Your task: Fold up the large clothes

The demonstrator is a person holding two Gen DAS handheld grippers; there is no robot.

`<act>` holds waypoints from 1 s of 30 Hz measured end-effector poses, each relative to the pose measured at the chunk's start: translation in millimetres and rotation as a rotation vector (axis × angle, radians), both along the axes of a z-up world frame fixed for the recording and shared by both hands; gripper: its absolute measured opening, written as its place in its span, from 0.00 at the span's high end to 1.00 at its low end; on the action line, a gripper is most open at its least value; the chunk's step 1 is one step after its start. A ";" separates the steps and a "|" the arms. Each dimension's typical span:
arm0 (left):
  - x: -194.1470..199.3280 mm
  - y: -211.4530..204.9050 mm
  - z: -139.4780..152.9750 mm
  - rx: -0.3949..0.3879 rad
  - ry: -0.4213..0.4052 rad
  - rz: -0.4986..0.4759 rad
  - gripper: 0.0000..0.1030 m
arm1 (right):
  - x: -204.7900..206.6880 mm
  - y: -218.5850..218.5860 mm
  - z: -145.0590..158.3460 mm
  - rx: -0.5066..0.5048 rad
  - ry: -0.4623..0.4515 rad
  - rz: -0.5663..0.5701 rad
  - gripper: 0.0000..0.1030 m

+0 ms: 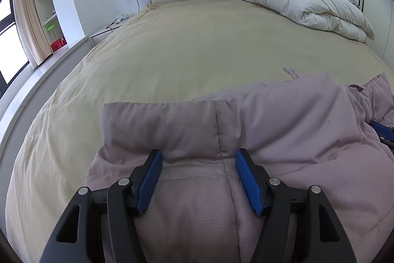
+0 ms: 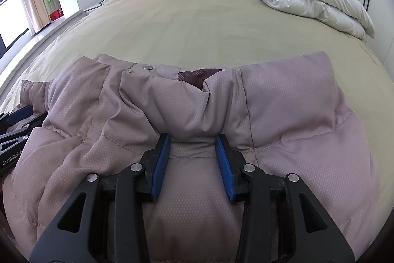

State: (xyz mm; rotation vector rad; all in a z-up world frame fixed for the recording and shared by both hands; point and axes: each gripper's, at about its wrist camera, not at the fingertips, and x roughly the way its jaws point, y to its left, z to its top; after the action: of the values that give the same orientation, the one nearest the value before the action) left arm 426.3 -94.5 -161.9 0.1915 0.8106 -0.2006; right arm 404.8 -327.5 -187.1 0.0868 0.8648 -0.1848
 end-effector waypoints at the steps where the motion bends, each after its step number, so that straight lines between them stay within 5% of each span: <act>1: 0.5 -1.2 -0.5 0.000 -0.001 0.001 0.35 | 0.2 0.2 -0.4 -0.002 -0.002 0.000 0.64; 20: -12.6 2.9 15.6 0.014 -0.004 0.017 0.35 | -13.4 12.5 4.2 -0.036 -0.021 -0.006 0.64; 25: -48.9 18.2 39.3 0.052 -0.100 0.015 0.34 | -46.7 1.6 35.0 0.026 -0.091 -0.022 0.63; 30: -57.7 30.2 35.4 0.105 -0.128 0.057 0.26 | -94.9 -28.0 66.4 -0.057 -0.180 -0.139 0.52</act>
State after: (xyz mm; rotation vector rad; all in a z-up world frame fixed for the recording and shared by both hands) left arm 368.6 -64.3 -126.4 0.2776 0.6984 -0.0912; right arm 309.9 -355.5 -120.7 0.1085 0.6739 -0.3263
